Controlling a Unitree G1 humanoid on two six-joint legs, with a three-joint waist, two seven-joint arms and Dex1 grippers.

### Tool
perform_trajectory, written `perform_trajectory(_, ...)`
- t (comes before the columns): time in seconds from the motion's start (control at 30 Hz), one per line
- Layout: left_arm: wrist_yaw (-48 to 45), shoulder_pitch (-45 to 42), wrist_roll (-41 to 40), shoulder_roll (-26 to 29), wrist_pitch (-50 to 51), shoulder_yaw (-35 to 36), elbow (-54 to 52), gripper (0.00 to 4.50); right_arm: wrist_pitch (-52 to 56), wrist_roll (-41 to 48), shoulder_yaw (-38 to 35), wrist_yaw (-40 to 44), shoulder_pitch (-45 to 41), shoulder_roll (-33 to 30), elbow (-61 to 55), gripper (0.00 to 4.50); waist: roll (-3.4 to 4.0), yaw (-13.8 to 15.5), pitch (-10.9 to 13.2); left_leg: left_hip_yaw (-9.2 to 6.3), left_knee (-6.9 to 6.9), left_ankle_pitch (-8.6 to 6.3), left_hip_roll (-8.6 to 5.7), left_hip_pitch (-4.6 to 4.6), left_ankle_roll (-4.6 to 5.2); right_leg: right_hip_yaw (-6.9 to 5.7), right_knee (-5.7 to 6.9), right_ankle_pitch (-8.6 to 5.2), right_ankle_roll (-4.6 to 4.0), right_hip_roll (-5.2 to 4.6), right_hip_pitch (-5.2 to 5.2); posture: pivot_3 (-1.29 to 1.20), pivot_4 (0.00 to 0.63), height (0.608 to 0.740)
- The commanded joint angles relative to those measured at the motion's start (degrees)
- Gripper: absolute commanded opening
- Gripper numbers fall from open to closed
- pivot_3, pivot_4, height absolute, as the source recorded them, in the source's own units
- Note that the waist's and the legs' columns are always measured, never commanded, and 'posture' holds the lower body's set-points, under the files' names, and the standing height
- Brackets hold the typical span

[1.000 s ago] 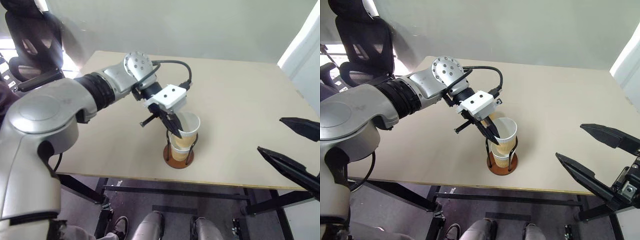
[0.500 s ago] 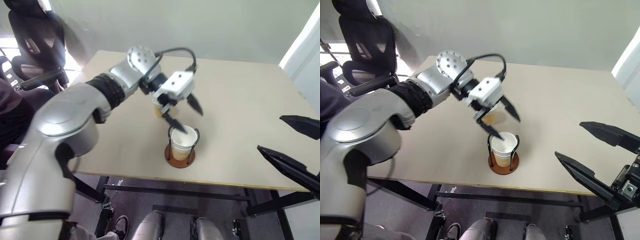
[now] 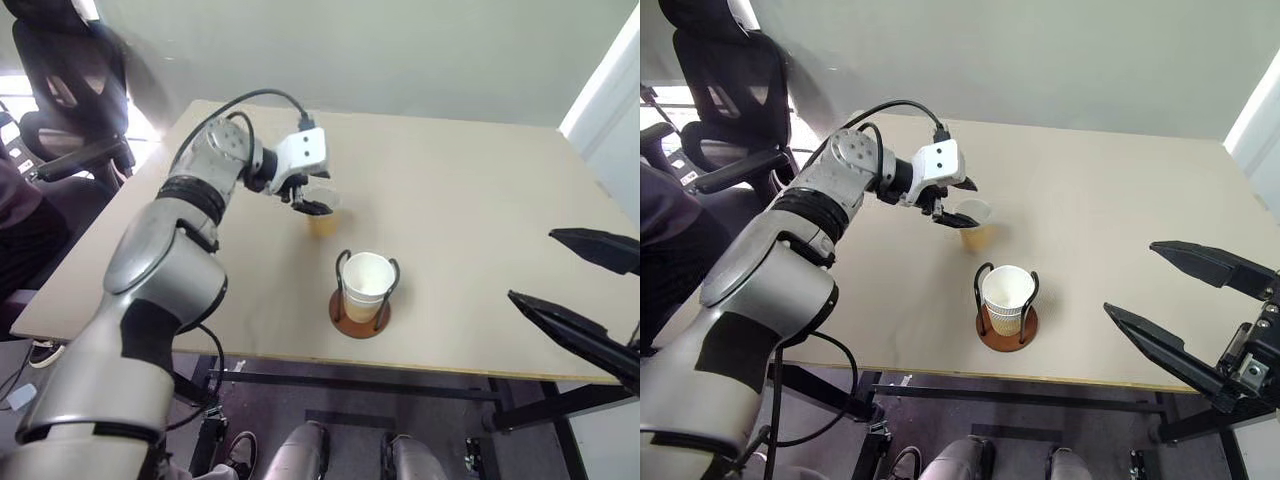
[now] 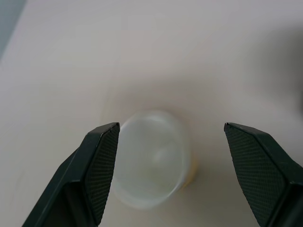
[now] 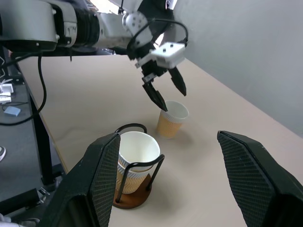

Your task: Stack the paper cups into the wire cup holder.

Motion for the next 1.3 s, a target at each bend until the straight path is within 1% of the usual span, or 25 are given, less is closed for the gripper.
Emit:
perform_trajectory(0.03, 4.30, 0.09, 5.69, -1.53, 1.75, 6.48, -0.77, 3.75, -0.25, -0.64, 1.04, 0.46, -1.31, -1.15, 1.96, 3.36, 0.00, 0.12, 0.00, 0.02, 0.00, -0.01, -0.02, 0.00, 0.02, 0.01, -0.01, 0.01, -0.01, 0.00, 0.00, 0.00, 0.150, 0.740)
perform_trajectory(0.17, 4.60, 1.90, 10.95, -3.36, 3.70, 11.80, -0.85, 3.75, 0.28, -0.69, 1.96, 0.49, -2.61, -1.70, 2.33, 3.36, 0.00, 0.20, 0.00, 0.04, 0.00, -0.03, -0.06, 0.03, 0.04, 0.06, -0.01, 0.01, -0.02, -0.03, 0.02, 0.00, 0.150, 0.740)
perform_trajectory(0.37, -1.66, 3.39, 16.54, -4.52, 5.00, 17.99, -1.14, 3.75, 2.21, 0.13, 0.66, 0.69, -3.06, -2.09, 2.64, 3.36, -0.01, 0.21, 0.01, 0.05, -0.01, -0.02, -0.05, 0.05, 0.05, 0.08, 0.01, 0.02, 0.08, -0.01, 0.00, 0.00, 0.150, 0.740)
perform_trajectory(0.47, 1.12, 3.75, 20.16, -4.76, 4.85, 19.49, -1.15, 3.75, 2.86, 0.88, -0.01, 0.43, -3.21, -2.04, 2.48, 3.36, -0.01, 0.21, 0.00, 0.06, -0.01, 0.01, -0.05, 0.08, 0.06, 0.12, 0.00, 0.02, 0.21, -0.01, 0.01, 0.00, 0.150, 0.740)
perform_trajectory(0.53, 4.70, 4.13, 23.55, -4.98, 4.51, 19.16, -1.10, 3.75, 3.10, 1.37, -0.11, -0.09, -3.33, -2.16, 2.31, 3.36, -0.01, 0.20, 0.00, 0.06, -0.01, 0.04, -0.05, 0.10, 0.08, 0.14, 0.01, 0.03, 0.24, -0.01, 0.02, 0.00, 0.150, 0.740)
perform_trajectory(0.63, 7.30, 5.05, 26.27, -6.04, 4.93, 20.28, -1.01, 3.75, 3.39, 2.47, -0.38, -1.09, -3.52, -2.61, 2.09, 3.36, -0.01, 0.20, 0.00, 0.08, -0.01, 0.10, -0.05, 0.13, 0.09, 0.17, 0.02, 0.09, 0.28, -0.01, 0.02, 0.00, 0.150, 0.740)
perform_trajectory(0.93, 9.17, 7.09, 31.90, -9.33, 5.13, 22.37, -0.90, 3.75, 5.91, 7.34, -3.97, -4.32, -3.28, -4.60, 2.29, 3.36, 0.00, 0.21, 0.00, 0.13, 0.00, 0.16, -0.05, 0.17, 0.10, 0.28, 0.03, 0.22, 0.35, -0.01, 0.02, 0.00, 0.150, 0.740)
perform_trajectory(0.97, 9.38, 7.12, 32.78, -9.58, 4.86, 22.13, -0.90, 3.41, 6.30, 7.86, -4.43, -4.76, -3.24, -4.83, 2.35, 3.36, 0.01, 0.20, 0.00, 0.14, 0.00, 0.16, -0.06, 0.18, 0.10, 0.29, 0.03, 0.22, 0.35, -0.01, 0.02, 0.00, 0.150, 0.740)
perform_trajectory(1.0, 9.53, 7.10, 33.61, -9.66, 4.55, 21.91, -0.90, 3.20, 6.64, 8.41, -4.88, -5.17, -3.23, -4.99, 2.37, 3.36, 0.00, 0.21, 0.00, 0.15, 0.00, 0.16, -0.06, 0.19, 0.10, 0.32, 0.03, 0.23, 0.35, -0.01, 0.02, 0.00, 0.150, 0.740)
perform_trajectory(1.07, 9.72, 7.02, 35.06, -9.55, 4.13, 21.75, -0.89, 2.57, 7.20, 9.26, -5.59, -5.76, -3.22, -5.12, 2.36, 3.36, 0.00, 0.21, 0.00, 0.16, 0.00, 0.16, -0.06, 0.18, 0.10, 0.33, 0.02, 0.24, 0.37, -0.01, 0.02, 0.00, 0.150, 0.740)
perform_trajectory(1.23, 10.86, 6.62, 38.63, -8.80, 2.74, 21.31, -0.88, 0.72, 7.79, 9.80, -5.53, -6.63, -3.58, -5.31, 2.39, 3.36, 0.00, 0.20, 0.00, 0.18, 0.00, 0.16, -0.05, 0.20, 0.11, 0.38, 0.03, 0.24, 0.39, 0.01, 0.00, 0.00, 0.150, 0.740)
perform_trajectory(1.3, 8.92, 5.53, 38.58, -7.92, 1.40, 22.33, -1.00, 0.02, 7.81, 9.44, -5.01, -6.66, -3.86, -5.29, 2.43, 3.36, 0.00, 0.20, 0.00, 0.19, 0.00, 0.16, -0.06, 0.21, 0.11, 0.42, 0.03, 0.26, 0.41, 0.01, 0.00, 0.00, 0.150, 0.740)
